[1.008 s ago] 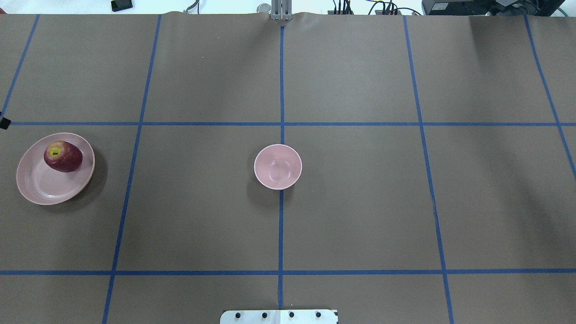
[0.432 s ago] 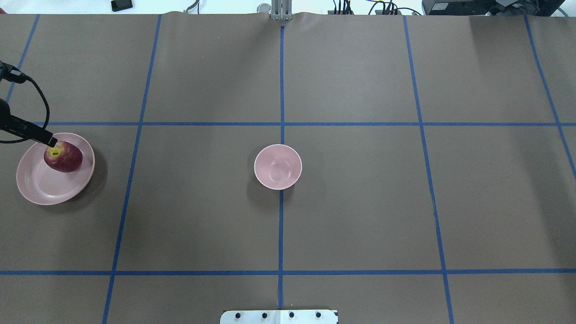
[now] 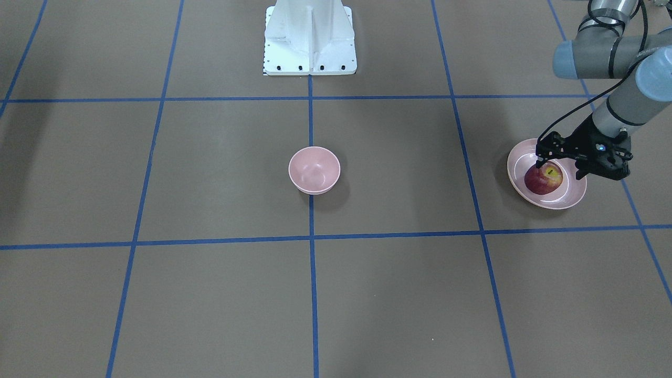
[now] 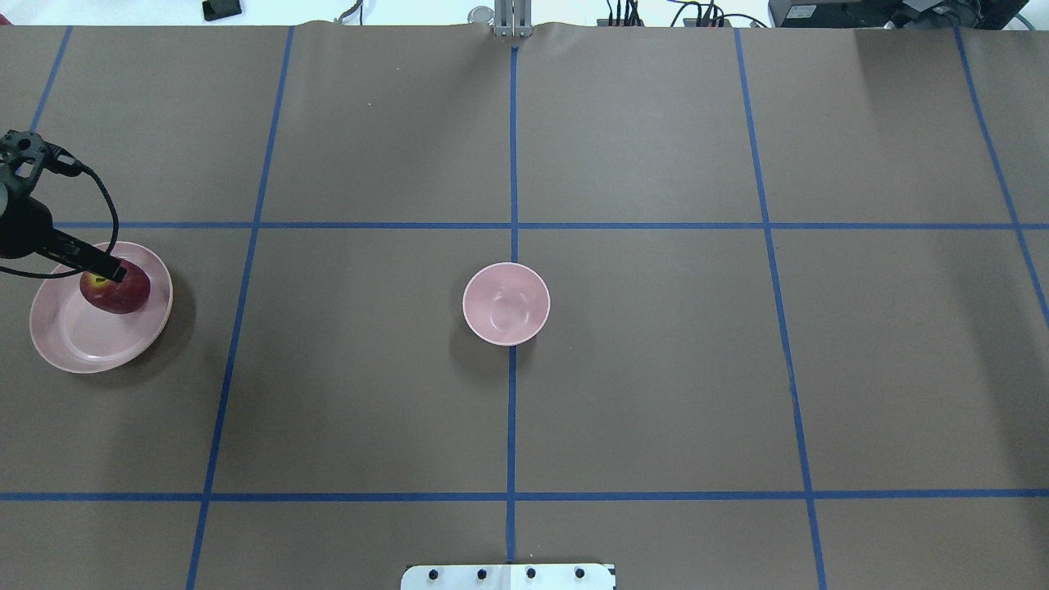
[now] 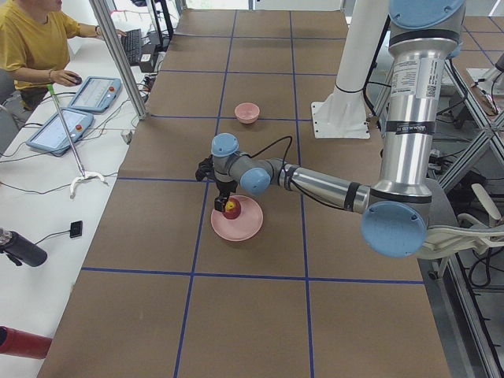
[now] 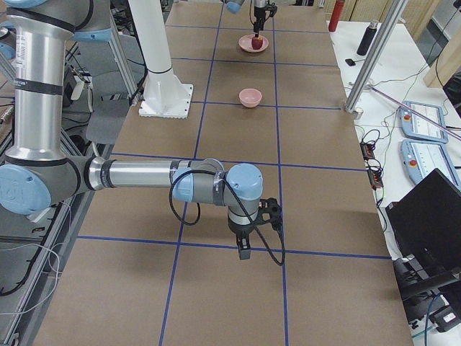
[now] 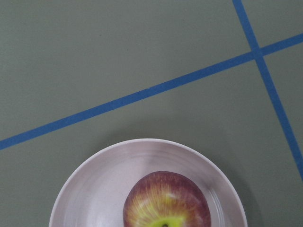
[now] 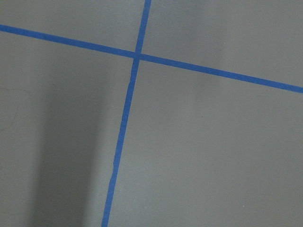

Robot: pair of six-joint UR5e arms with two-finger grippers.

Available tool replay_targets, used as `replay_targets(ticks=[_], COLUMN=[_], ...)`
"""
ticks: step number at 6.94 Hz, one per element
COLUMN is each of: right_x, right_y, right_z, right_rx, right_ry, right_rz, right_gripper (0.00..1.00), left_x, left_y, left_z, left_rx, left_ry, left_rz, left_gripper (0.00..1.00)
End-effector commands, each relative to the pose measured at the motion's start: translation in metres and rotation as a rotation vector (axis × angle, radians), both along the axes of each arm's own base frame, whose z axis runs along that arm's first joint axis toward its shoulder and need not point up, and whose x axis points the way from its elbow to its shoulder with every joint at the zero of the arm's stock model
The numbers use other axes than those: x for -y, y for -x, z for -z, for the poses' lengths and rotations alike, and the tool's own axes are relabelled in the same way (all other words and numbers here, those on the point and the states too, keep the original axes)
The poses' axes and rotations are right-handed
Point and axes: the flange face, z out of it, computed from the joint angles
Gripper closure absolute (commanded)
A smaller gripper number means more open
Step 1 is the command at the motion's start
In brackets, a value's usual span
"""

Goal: Move apple from plate to bowl
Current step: 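Reach the left gripper down over the red apple on the plate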

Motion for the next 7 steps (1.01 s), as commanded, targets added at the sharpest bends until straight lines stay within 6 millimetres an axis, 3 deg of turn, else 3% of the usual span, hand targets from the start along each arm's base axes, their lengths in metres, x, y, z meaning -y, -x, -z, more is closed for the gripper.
replay_targets(ticks=[1,4,7], right_x=[-0.001,-0.003,-0.003], right_y=[0.000,0.000,0.001], right_z=[0.000,-0.002,-0.002], right_rx=[0.004,0.005,0.011], right_ry=[0.002,0.008,0.010], right_rz=[-0.002,-0.003,-0.004], right_gripper=[0.00,0.00,0.00], left_x=[0.009,0.015,0.010], left_y=[-0.010,-0.034,-0.035], left_z=[-0.026,-0.004,-0.018], left_rx=[-0.006,-0.040,-0.020], left_ry=[-0.008,0.032,0.045], left_rz=[-0.004,0.028,0.021], left_gripper=[0.01,0.01,0.01])
